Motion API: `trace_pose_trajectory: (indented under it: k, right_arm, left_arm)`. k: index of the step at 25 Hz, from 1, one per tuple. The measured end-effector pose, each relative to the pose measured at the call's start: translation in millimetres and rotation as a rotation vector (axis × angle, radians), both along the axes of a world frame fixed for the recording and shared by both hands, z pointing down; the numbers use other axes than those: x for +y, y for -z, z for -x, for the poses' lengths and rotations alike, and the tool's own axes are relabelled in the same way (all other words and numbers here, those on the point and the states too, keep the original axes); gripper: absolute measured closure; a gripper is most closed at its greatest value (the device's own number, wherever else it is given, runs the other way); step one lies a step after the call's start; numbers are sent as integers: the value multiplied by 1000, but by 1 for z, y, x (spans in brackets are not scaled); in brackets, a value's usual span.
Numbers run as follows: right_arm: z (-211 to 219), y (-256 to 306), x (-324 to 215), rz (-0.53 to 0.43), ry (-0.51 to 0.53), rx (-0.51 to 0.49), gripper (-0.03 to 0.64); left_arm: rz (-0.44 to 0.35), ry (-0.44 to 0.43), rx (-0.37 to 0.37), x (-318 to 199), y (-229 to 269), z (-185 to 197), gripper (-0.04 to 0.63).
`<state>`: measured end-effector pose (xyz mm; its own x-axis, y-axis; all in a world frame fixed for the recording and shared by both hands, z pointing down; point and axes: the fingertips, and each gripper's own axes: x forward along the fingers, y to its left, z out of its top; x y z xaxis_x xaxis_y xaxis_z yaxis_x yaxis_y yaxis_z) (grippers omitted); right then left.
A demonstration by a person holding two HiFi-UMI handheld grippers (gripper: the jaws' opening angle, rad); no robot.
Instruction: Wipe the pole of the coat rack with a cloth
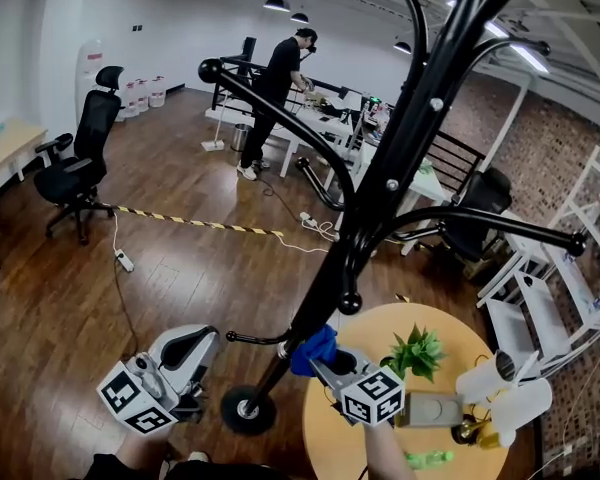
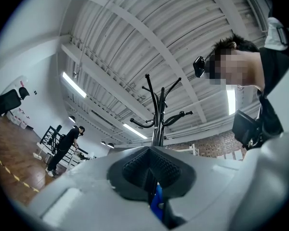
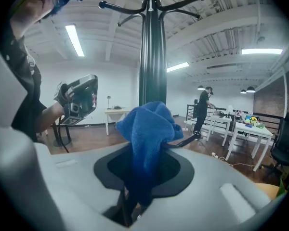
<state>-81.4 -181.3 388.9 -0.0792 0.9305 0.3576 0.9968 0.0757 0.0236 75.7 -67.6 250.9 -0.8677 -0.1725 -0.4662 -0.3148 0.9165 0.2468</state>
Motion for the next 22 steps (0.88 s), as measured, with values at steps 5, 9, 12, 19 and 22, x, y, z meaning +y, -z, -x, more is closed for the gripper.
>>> trace_pose_trajectory:
  k: [5, 9, 12, 19, 22]
  right_arm:
    - [2, 49, 1, 125, -41, -6, 528]
    - [1, 134, 2, 331, -49, -55, 528]
    - [-1, 202, 1, 484, -53, -134, 528]
    - [-4, 334, -16, 803, -107, -275, 528]
    - [-11, 364, -38, 874, -119, -315, 528]
  left_arm:
    - [3, 19, 1, 8, 3, -6, 594]
    - [16, 28, 4, 9, 3, -5, 593]
    - [15, 18, -4, 7, 4, -5, 594]
    - [15, 6, -35, 9, 13, -3, 593]
    - [16, -1, -43, 8, 13, -3, 594]
